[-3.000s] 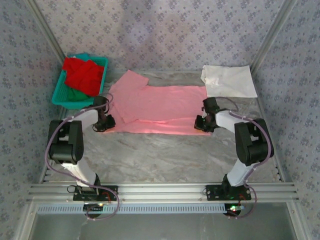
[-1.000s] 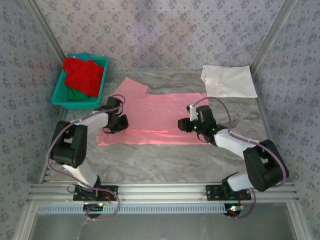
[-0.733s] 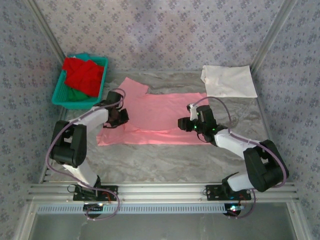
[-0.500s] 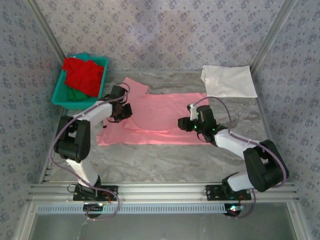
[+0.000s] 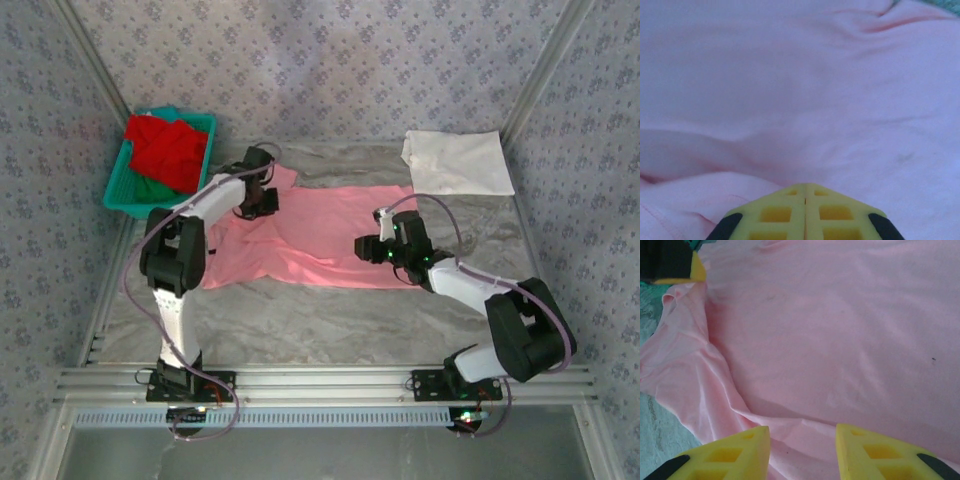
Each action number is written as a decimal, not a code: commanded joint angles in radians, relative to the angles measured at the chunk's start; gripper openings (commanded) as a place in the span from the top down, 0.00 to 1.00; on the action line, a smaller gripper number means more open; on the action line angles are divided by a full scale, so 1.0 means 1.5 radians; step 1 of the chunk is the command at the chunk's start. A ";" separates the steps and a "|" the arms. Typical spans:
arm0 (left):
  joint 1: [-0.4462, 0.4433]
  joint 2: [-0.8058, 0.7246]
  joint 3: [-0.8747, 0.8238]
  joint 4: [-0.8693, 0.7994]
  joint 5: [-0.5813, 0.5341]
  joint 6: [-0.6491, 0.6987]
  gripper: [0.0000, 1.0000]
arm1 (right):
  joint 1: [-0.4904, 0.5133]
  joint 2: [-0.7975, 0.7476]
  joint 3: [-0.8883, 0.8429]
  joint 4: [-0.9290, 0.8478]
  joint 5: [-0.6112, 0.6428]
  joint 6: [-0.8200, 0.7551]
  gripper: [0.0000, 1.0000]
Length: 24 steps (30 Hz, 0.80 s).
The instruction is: Fold and stack the t-shirts
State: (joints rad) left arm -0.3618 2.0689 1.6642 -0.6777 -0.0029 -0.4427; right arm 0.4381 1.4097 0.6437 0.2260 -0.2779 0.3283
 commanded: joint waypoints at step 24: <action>0.082 -0.253 -0.347 0.154 0.013 -0.058 0.65 | -0.003 0.040 0.014 0.011 -0.031 0.016 0.58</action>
State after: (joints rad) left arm -0.2420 1.6573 1.1503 -0.4923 -0.0265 -0.5117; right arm 0.4381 1.4624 0.6437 0.2295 -0.3050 0.3363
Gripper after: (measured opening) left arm 0.343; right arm 0.415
